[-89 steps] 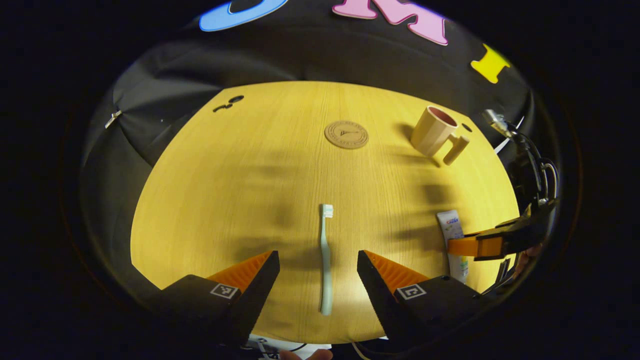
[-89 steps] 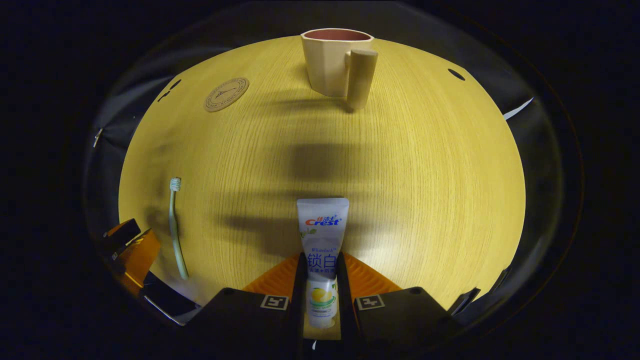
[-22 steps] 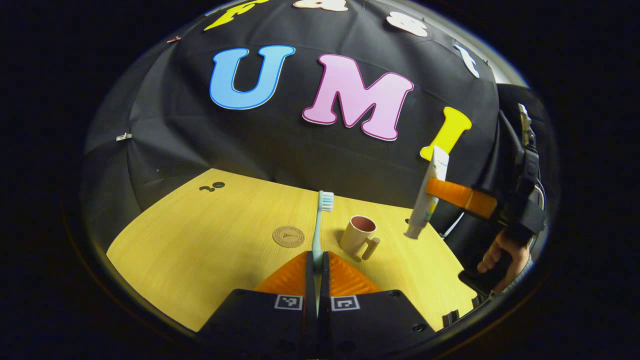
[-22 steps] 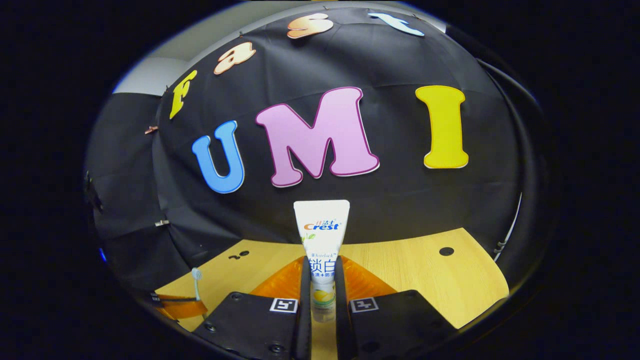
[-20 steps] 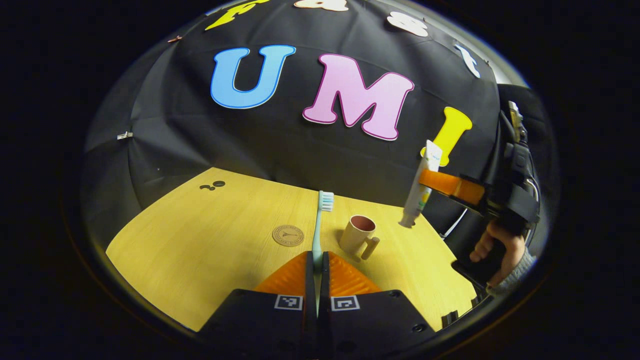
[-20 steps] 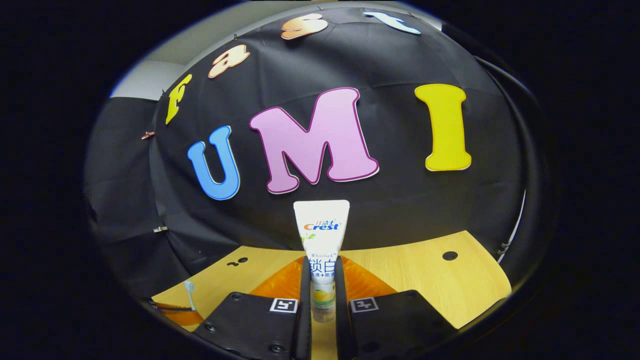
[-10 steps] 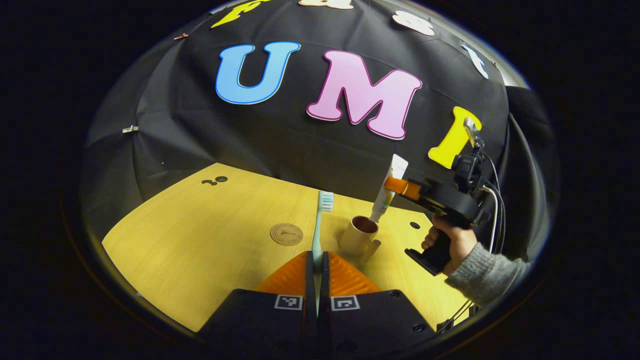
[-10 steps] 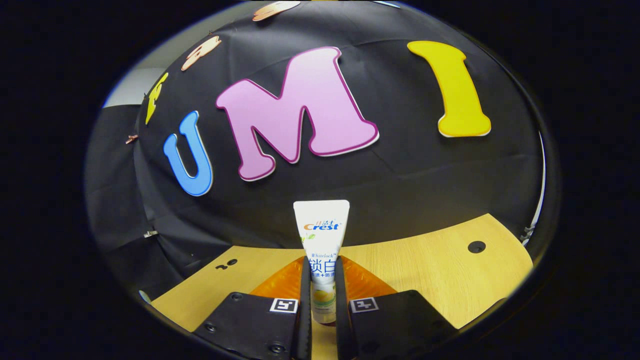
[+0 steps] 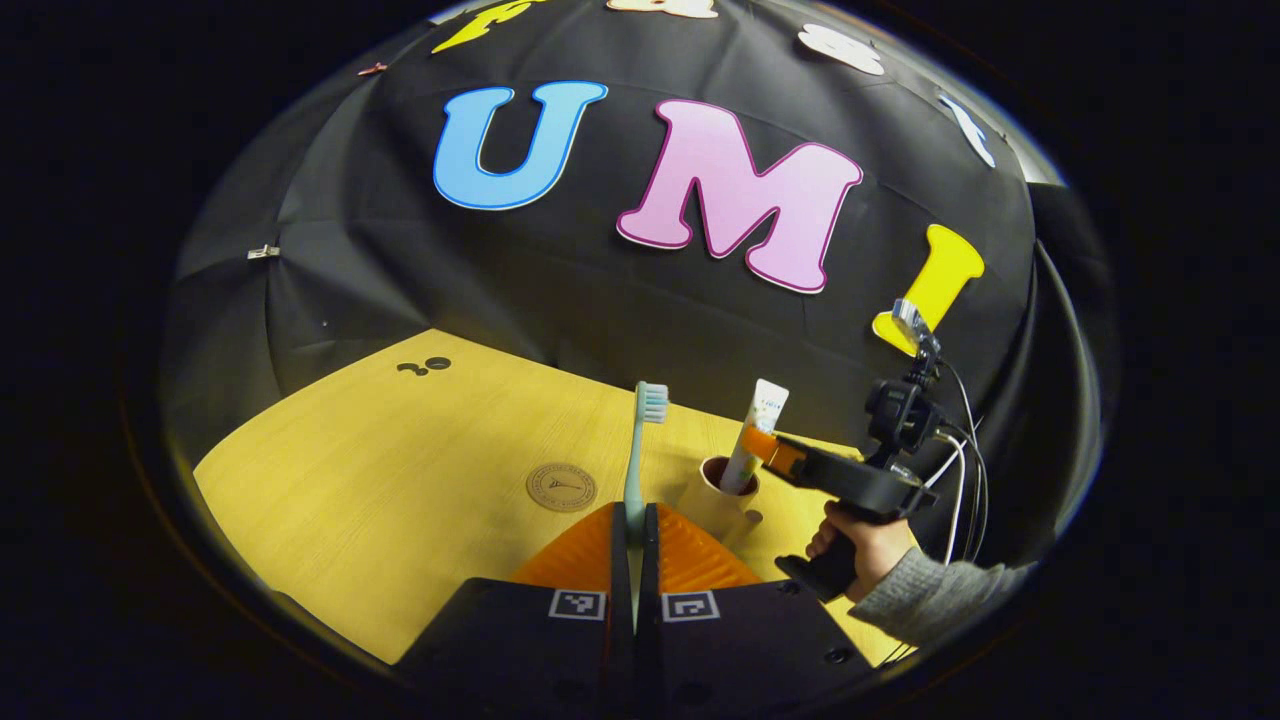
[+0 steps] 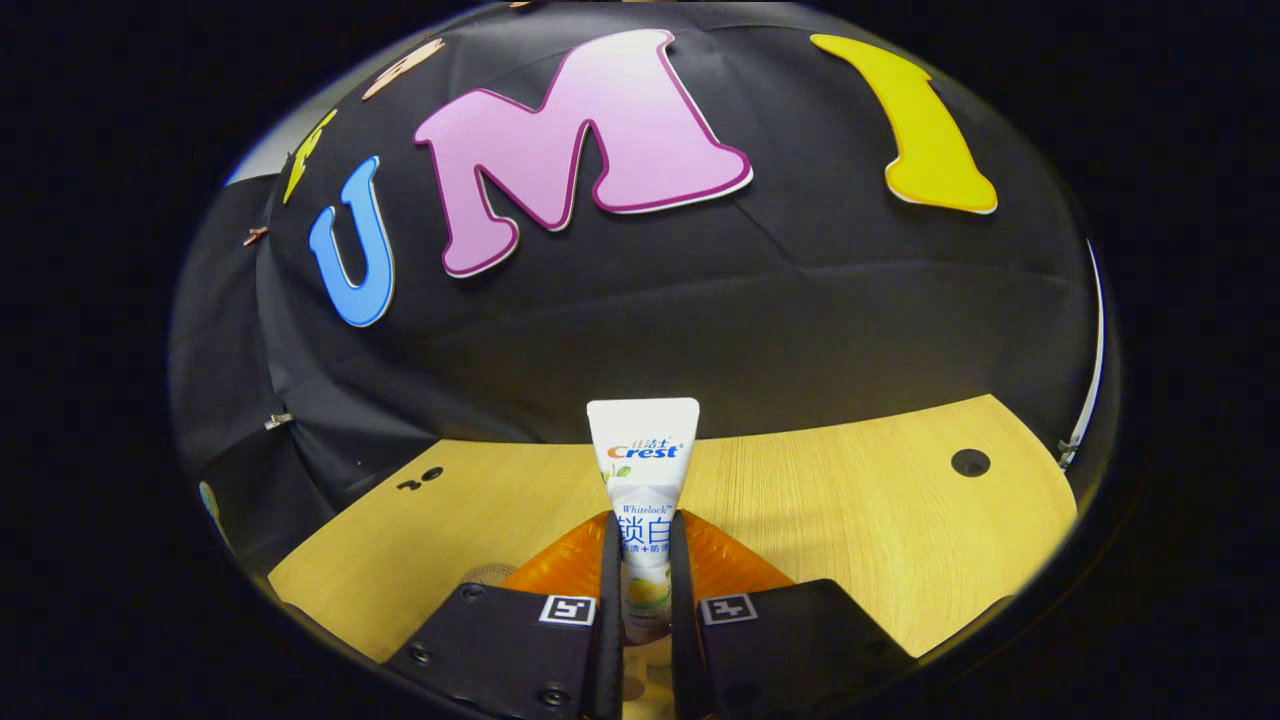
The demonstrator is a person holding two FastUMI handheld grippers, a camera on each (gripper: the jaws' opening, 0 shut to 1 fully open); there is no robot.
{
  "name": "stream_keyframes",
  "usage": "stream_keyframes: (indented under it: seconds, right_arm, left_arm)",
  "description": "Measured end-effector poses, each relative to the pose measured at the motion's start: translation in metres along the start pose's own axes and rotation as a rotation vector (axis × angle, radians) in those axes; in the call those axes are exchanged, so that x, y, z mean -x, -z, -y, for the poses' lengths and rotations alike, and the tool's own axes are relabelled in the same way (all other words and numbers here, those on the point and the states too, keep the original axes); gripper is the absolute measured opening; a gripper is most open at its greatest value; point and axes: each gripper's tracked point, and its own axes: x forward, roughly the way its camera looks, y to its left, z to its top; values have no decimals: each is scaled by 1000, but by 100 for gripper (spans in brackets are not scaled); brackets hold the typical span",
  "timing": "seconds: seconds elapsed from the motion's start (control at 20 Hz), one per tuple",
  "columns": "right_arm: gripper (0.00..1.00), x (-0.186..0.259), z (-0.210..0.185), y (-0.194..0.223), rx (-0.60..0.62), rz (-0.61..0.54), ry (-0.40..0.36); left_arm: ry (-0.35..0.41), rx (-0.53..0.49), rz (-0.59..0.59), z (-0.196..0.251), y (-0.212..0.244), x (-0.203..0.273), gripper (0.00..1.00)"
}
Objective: Put the toothbrush and toothpaste on the desktop into the cup, then pick up the cup and place it on the coaster on the desktop.
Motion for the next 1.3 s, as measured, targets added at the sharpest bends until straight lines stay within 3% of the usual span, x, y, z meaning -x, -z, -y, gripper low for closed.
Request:
stream_keyframes:
  seconds: [0.05,0.45,0.5,0.65,0.7,0.75,0.8,0.85,0.9,1.1,1.15,1.2,1.25,1.3]
  right_arm:
    - [23,0,3,9,-5,-19,9]
    - [29,10,-6,29,-29,-47,1]
    - [39,11,-5,27,-36,-44,9]
    - [42,20,-1,22,-61,-33,29]
    - [55,23,2,21,-70,-32,35]
    - [49,29,5,20,-82,-28,40]
    - [52,35,8,18,-94,-19,47]
    - [44,42,14,16,-105,-11,59]
    - [55,47,20,14,-117,-1,76]
    - [57,67,48,3,-130,38,127]
    - [47,69,53,1,-136,44,134]
    - [47,72,59,1,-144,47,141]
    - [57,76,64,1,-154,48,148]
    - [57,79,69,2,-166,50,152]
  left_arm:
    - [-1,2,5,2,-4,-4,6]
    - [9,30,68,15,-35,-36,6]
    - [17,31,82,19,-42,-44,6]
    - [43,23,117,31,-61,-59,6]
    - [57,23,127,38,-66,-65,6]
    - [68,23,136,44,-71,-70,6]
    - [81,26,143,49,-74,-77,6]
    - [92,31,153,55,-79,-84,6]
    - [108,42,164,62,-82,-91,6]
    - [177,143,205,84,-92,-120,6]
    - [180,172,211,85,-92,-126,6]
    - [183,201,221,86,-92,-133,6]
    - [186,224,233,87,-92,-140,6]
    - [182,235,243,87,-91,-148,6]
